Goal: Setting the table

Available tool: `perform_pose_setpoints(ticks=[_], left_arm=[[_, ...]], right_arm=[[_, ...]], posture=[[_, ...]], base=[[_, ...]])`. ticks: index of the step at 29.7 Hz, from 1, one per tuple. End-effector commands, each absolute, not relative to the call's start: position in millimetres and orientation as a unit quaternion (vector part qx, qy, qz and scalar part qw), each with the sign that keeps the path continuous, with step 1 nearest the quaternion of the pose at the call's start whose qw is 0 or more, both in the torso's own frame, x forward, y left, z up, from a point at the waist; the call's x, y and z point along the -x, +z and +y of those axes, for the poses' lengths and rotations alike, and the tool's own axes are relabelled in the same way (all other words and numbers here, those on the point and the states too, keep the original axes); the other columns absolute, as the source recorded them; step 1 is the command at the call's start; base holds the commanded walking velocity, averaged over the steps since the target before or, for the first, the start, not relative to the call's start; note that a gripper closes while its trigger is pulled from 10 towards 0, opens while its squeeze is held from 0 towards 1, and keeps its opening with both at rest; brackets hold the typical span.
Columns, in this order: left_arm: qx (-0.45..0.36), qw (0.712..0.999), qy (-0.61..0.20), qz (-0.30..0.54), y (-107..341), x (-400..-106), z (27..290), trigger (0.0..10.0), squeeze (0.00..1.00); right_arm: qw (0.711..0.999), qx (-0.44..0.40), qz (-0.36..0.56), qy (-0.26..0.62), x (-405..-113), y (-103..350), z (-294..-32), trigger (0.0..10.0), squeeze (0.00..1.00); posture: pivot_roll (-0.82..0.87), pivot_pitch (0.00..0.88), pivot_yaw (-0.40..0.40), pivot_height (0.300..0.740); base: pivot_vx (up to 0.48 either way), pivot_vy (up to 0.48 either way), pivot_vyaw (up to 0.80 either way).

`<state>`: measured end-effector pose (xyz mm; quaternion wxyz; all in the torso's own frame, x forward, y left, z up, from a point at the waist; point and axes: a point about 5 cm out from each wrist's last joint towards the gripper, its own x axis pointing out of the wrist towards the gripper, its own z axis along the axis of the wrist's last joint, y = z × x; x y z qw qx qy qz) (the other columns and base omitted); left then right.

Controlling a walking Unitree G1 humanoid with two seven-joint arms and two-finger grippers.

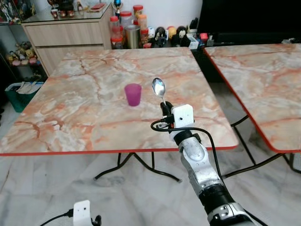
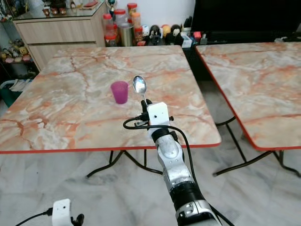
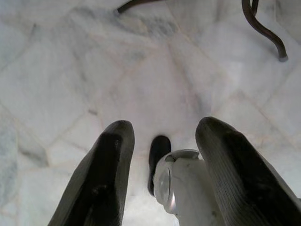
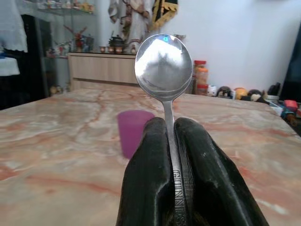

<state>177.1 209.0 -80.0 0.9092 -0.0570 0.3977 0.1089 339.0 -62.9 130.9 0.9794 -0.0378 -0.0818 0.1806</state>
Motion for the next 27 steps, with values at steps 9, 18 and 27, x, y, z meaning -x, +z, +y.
perform_pose_setpoints(ticks=[9,18,27], left_arm=[[0.066,0.908,0.117,0.398,-80.2,-176.7,209.3,10.0,0.0],[0.066,0.907,0.117,0.4,-81.0,-174.9,209.7,10.0,0.0],[0.066,0.907,0.116,0.399,-80.8,-175.6,208.8,10.0,0.0]], right_arm=[[0.979,0.051,-0.083,0.18,-341.3,136.9,-62.8,10.0,0.0],[0.979,0.059,-0.077,0.18,-340.5,134.4,-63.7,10.0,0.0],[0.979,0.06,-0.075,0.177,-340.7,134.5,-64.1,10.0,0.0]], posture=[[0.07,0.0,0.019,0.74],[0.07,0.0,0.023,0.74],[0.07,0.0,0.02,0.74]], base=[[0.0,-0.288,0.18],[0.0,-0.286,0.0],[0.0,-0.287,0.0]])
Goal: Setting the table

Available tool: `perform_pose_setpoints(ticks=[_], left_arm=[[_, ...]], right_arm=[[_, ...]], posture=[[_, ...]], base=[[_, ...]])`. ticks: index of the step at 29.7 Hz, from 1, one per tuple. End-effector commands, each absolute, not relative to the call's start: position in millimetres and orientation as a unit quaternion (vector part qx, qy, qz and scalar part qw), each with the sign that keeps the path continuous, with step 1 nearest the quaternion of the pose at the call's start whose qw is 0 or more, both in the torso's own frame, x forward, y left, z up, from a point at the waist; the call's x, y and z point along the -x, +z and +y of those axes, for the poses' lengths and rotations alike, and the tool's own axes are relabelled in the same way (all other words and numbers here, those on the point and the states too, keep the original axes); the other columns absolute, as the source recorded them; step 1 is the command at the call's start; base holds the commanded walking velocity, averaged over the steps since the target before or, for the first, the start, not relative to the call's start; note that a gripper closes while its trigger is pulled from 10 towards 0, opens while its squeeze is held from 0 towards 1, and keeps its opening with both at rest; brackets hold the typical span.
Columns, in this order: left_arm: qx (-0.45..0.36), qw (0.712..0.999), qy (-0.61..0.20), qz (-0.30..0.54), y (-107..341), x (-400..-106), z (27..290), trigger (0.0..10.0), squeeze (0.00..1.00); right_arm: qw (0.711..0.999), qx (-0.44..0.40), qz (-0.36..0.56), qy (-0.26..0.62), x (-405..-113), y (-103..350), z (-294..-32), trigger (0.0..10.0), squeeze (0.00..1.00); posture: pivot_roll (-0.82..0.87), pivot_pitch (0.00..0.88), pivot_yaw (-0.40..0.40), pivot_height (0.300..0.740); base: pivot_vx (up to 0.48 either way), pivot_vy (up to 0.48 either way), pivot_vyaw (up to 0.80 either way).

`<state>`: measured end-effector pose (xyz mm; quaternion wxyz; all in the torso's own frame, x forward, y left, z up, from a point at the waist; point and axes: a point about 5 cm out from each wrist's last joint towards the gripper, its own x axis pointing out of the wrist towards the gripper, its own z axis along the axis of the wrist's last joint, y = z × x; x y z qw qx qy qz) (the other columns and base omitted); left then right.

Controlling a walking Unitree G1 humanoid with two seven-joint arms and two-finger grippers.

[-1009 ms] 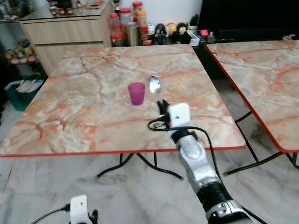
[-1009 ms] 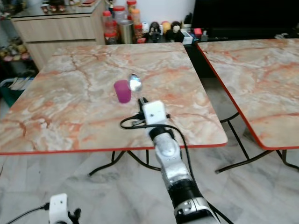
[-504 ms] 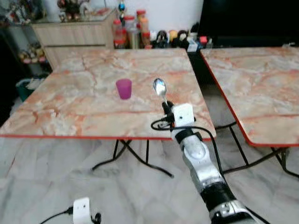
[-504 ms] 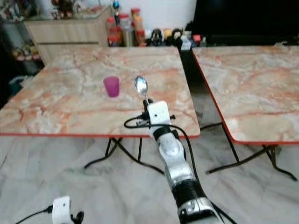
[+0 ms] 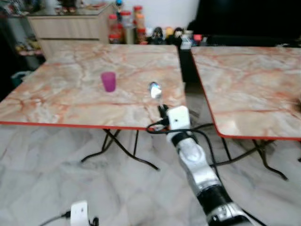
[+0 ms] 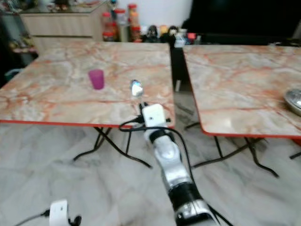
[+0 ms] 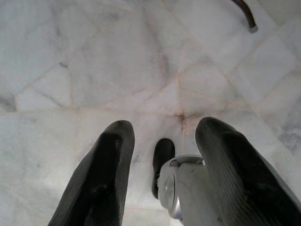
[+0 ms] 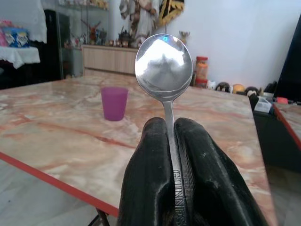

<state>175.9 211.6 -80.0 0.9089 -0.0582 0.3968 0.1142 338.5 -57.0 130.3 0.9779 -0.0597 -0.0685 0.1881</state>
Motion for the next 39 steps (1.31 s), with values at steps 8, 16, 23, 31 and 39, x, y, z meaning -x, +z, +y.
perform_pose_setpoints(ticks=[8,16,23,31,39], left_arm=[[0.065,0.906,0.117,0.402,-81.4,-174.8,208.5,10.0,0.0],[0.066,0.905,0.118,0.403,-81.7,-174.3,208.5,10.0,0.0],[0.07,0.907,0.122,0.397,-81.0,-174.6,209.4,10.0,0.0],[0.073,0.907,0.12,0.397,-80.7,-175.4,209.1,10.0,0.0],[0.074,0.906,0.119,0.399,-81.2,-174.8,209.3,10.0,0.0]], right_arm=[[0.979,0.07,-0.071,0.18,-340.6,133.5,-64.0,10.0,0.0],[0.98,0.059,-0.067,0.178,-340.2,132.4,-63.4,10.0,0.0],[0.981,0.059,-0.059,0.177,-340.3,129.9,-63.4,10.0,0.0],[0.981,0.054,-0.062,0.178,-340.2,131.2,-62.6,10.0,0.0],[0.982,0.055,-0.058,0.173,-340.6,130.0,-63.3,10.0,0.0]], posture=[[0.07,0.0,0.019,0.74],[0.07,0.0,0.019,0.74],[0.07,0.0,0.017,0.74],[0.07,0.0,0.019,0.74],[0.07,0.0,0.02,0.74]], base=[[0.0,-0.337,0.0],[0.289,-0.244,0.0],[0.0,0.0,0.0],[0.1,0.0,0.0],[0.293,0.0,0.0]])
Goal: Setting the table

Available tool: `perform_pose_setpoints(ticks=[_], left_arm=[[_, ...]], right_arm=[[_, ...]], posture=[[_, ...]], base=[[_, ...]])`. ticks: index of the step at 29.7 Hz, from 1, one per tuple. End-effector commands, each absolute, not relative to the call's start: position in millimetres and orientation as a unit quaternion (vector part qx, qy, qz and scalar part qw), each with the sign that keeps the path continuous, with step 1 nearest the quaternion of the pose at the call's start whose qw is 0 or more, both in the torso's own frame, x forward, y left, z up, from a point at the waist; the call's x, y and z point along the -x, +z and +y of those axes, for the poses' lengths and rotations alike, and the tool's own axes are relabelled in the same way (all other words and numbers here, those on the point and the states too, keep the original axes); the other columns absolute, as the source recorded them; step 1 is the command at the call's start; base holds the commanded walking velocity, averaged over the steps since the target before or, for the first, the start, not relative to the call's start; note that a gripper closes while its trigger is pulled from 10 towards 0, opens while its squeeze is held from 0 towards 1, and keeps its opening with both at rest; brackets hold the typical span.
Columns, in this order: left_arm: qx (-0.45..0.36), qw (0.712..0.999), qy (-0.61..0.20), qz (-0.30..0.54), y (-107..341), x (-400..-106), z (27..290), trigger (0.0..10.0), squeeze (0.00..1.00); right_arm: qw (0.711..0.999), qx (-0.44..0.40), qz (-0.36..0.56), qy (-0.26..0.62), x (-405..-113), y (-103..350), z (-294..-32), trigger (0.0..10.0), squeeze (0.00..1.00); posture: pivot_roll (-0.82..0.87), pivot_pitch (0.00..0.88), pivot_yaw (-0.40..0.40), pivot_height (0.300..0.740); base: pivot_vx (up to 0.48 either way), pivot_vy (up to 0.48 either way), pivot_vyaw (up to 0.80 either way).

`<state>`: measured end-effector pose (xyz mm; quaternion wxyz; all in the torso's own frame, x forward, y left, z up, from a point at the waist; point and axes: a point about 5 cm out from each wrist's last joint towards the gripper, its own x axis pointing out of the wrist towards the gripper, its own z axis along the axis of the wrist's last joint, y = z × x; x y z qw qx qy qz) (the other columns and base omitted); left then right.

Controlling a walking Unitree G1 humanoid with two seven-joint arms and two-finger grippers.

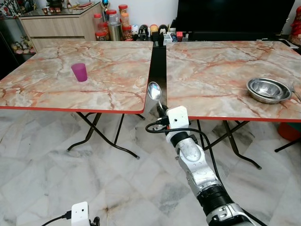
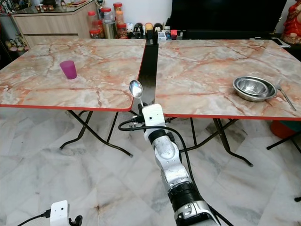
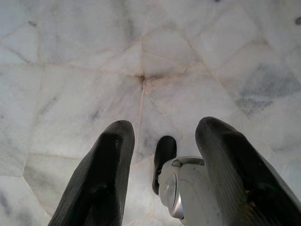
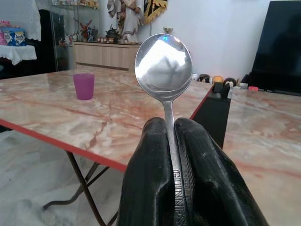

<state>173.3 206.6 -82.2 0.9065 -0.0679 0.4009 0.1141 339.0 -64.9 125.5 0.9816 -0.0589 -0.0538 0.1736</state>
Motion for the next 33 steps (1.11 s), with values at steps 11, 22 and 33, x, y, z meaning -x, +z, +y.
perform_pose_setpoints(ticks=[11,22,33], left_arm=[[0.074,0.906,0.12,0.399,-81.4,-174.5,208.6,10.0,0.0],[0.075,0.906,0.12,0.399,-81.2,-175.3,208.3,10.0,0.0],[0.076,0.906,0.119,0.4,-81.3,-175.3,207.9,10.0,0.0]], right_arm=[[0.98,0.061,-0.065,0.178,-339.4,131.0,-62.1,10.0,0.0],[0.979,0.063,-0.065,0.182,-339.9,132.4,-61.3,10.0,0.0],[0.98,0.059,-0.064,0.18,-339.8,132.2,-61.5,10.0,0.0]], posture=[[0.07,0.0,0.02,0.74],[0.07,0.0,0.018,0.74],[0.07,0.0,0.017,0.74]], base=[[0.303,0.0,0.0],[0.313,0.0,0.04],[0.316,0.0,0.0]])
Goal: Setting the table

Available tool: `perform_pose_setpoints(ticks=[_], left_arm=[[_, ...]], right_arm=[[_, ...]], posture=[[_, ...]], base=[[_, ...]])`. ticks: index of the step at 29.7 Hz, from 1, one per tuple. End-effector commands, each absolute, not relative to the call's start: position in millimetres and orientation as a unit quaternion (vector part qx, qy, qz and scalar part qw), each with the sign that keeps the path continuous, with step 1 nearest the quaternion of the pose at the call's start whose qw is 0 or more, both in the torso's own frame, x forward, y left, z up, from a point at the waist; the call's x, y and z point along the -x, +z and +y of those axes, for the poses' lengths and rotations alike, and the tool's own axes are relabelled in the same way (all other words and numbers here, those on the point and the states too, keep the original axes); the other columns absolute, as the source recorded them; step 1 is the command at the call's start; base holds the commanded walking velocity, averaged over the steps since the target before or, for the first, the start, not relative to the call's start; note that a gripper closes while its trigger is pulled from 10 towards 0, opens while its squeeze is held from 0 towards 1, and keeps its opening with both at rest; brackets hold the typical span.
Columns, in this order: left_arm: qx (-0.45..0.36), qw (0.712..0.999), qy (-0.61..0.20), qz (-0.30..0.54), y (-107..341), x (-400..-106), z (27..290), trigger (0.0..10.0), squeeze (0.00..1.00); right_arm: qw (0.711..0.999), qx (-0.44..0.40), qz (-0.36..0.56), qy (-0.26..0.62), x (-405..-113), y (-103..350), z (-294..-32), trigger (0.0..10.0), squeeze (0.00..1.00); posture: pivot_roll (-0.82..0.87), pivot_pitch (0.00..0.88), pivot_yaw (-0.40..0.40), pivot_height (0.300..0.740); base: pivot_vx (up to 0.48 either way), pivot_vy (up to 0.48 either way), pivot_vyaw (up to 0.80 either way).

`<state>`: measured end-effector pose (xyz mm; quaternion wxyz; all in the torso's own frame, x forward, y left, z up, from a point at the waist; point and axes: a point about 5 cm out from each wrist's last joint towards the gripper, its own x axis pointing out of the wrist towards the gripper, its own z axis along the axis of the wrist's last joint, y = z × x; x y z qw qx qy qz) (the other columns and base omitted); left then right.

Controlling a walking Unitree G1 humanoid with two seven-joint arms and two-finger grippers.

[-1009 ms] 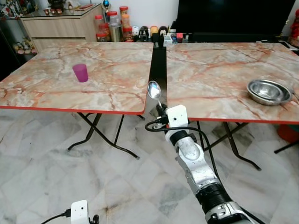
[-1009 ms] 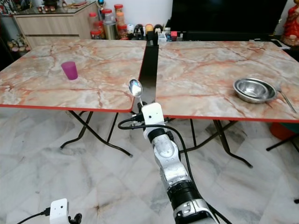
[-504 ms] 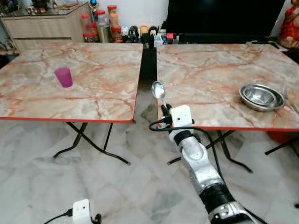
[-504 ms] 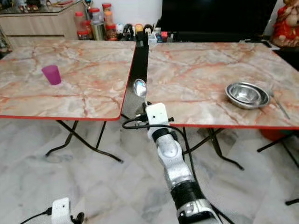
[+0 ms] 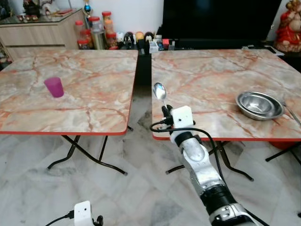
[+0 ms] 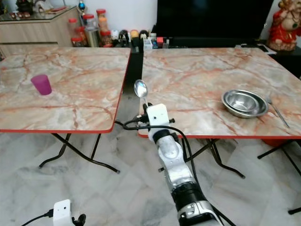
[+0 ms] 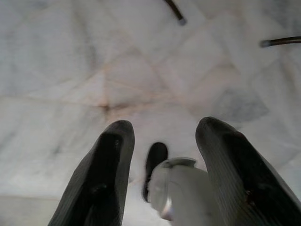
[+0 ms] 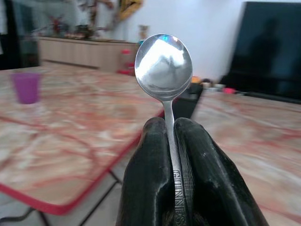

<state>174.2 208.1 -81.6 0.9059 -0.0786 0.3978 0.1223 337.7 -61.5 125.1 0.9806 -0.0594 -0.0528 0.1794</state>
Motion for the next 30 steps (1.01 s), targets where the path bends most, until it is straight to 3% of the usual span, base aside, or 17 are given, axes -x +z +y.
perform_pose_setpoints(ticks=[1,17,30], left_arm=[[0.076,0.906,0.119,0.399,-81.1,-175.7,207.8,10.0,0.0],[0.076,0.906,0.119,0.398,-80.6,-176.9,207.4,10.0,0.0],[0.07,0.907,0.119,0.397,-80.4,-177.2,207.4,10.0,0.0]], right_arm=[[0.98,0.061,-0.064,0.18,-340.1,132.1,-61.5,10.0,0.0],[0.98,0.06,-0.065,0.178,-340.5,132.7,-61.5,10.0,0.0],[0.98,0.061,-0.063,0.179,-340.2,132.3,-60.9,10.0,0.0]], posture=[[0.07,0.0,0.017,0.74],[0.07,0.0,0.016,0.74],[0.06,0.0,0.015,0.74]], base=[[0.311,0.0,0.0],[0.312,0.0,0.0],[0.0,0.0,0.0]])
